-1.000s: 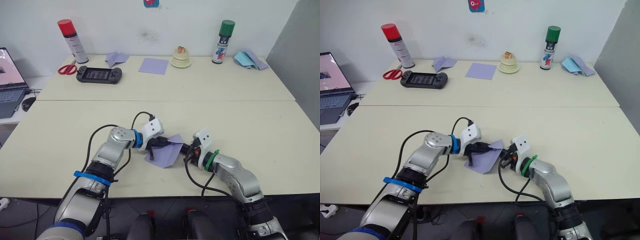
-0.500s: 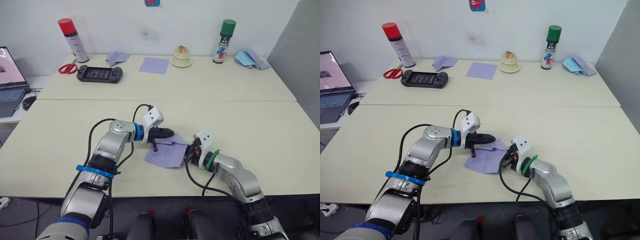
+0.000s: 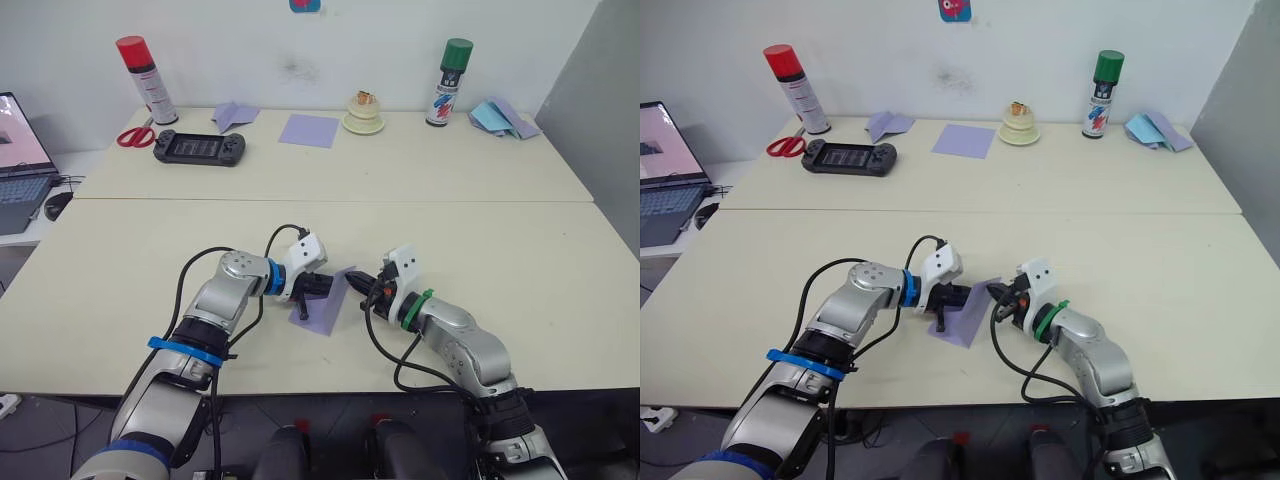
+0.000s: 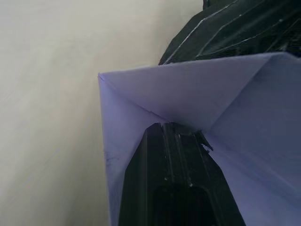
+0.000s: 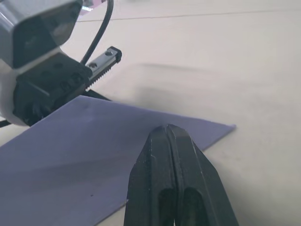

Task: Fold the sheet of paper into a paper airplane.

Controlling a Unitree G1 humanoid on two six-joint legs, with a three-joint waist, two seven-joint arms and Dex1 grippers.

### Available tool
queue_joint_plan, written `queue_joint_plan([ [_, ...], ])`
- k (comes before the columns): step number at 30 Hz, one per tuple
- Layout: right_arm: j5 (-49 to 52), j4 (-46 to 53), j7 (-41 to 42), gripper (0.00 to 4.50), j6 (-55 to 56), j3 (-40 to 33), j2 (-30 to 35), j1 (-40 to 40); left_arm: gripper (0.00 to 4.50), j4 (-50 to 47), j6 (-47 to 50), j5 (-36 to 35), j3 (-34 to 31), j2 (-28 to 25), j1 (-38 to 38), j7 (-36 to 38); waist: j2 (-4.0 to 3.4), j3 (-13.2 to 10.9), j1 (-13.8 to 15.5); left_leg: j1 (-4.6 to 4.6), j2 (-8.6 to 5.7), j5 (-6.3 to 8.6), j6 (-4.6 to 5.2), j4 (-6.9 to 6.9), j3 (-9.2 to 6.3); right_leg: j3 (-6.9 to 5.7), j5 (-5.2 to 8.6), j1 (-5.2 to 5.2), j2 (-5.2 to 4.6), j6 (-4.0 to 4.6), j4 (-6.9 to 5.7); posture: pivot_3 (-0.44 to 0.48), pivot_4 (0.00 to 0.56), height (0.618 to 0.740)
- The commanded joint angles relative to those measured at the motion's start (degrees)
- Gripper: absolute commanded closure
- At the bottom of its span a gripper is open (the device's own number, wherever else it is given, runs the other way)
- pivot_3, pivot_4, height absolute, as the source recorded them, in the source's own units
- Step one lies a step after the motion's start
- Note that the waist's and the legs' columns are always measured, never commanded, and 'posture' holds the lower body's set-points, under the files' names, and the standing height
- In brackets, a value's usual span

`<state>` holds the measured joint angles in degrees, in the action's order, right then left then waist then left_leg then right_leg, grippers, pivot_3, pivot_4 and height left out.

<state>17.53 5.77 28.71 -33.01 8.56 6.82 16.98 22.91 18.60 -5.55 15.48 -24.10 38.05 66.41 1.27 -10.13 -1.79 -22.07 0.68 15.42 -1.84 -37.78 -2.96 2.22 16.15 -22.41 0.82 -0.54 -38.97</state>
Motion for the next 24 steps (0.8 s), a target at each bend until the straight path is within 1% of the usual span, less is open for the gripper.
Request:
queue_joint_plan([
  [1,-0.1,-0.46,0.22,4.5,1.43,0.46,-0.49,1.6,4.49,-2.63,0.72,-1.85,-0.89,0.61,0.5,0.74,0.0,0.0,0.0,0.0,0.0,0.0,0.0,0.0,0.01,0.01,0.0,0.0,0.0,0.0,0.0,0.0,0.15,0.74],
  [4,-0.73,-1.8,0.33,4.5,1.97,1.2,-1.08,2.39,4.49,-4.83,2.58,-3.82,-1.37,0.95,-0.22,1.64,0.0,0.0,-0.03,0.0,0.01,0.0,0.0,0.0,0.01,0.0,0.0,0.0,0.0,0.0,0.0,0.0,0.15,0.74],
  [7,-1.01,-2.82,0.23,4.5,2.4,1.6,-1.47,2.87,4.49,-4.81,2.78,-3.81,-1.38,0.77,-0.28,1.12,-0.01,0.0,-0.03,0.0,0.02,0.0,0.0,0.0,0.0,0.0,-0.01,-0.03,0.0,0.01,-0.02,0.0,0.15,0.74],
  [13,-2.41,-4.48,0.72,4.5,3.11,3.01,-0.97,2.82,4.49,-1.58,0.62,0.12,0.03,-1.24,-0.52,-0.99,-0.01,-0.01,-0.03,0.0,0.02,0.0,0.0,0.0,0.01,0.01,-0.01,-0.03,0.0,0.01,-0.02,0.0,0.15,0.74],
  [19,-3.13,-5.22,1.71,4.5,3.9,3.4,-0.25,3.2,4.49,-1.08,-0.83,0.59,-0.25,-2.05,-0.72,-0.89,-0.02,-0.01,-0.03,0.0,0.01,0.0,0.0,0.0,0.02,0.02,-0.01,-0.03,0.0,0.01,-0.02,0.0,0.15,0.74],
  [24,-2.99,-3.12,5.08,4.5,4.67,4.35,2.66,2.26,4.49,-0.31,-1.58,0.77,-0.37,-1.91,-0.1,-1.16,-0.02,-0.01,-0.03,0.0,0.02,0.0,0.0,0.0,0.01,0.0,-0.01,-0.03,0.0,0.01,-0.02,0.0,0.15,0.74],
])
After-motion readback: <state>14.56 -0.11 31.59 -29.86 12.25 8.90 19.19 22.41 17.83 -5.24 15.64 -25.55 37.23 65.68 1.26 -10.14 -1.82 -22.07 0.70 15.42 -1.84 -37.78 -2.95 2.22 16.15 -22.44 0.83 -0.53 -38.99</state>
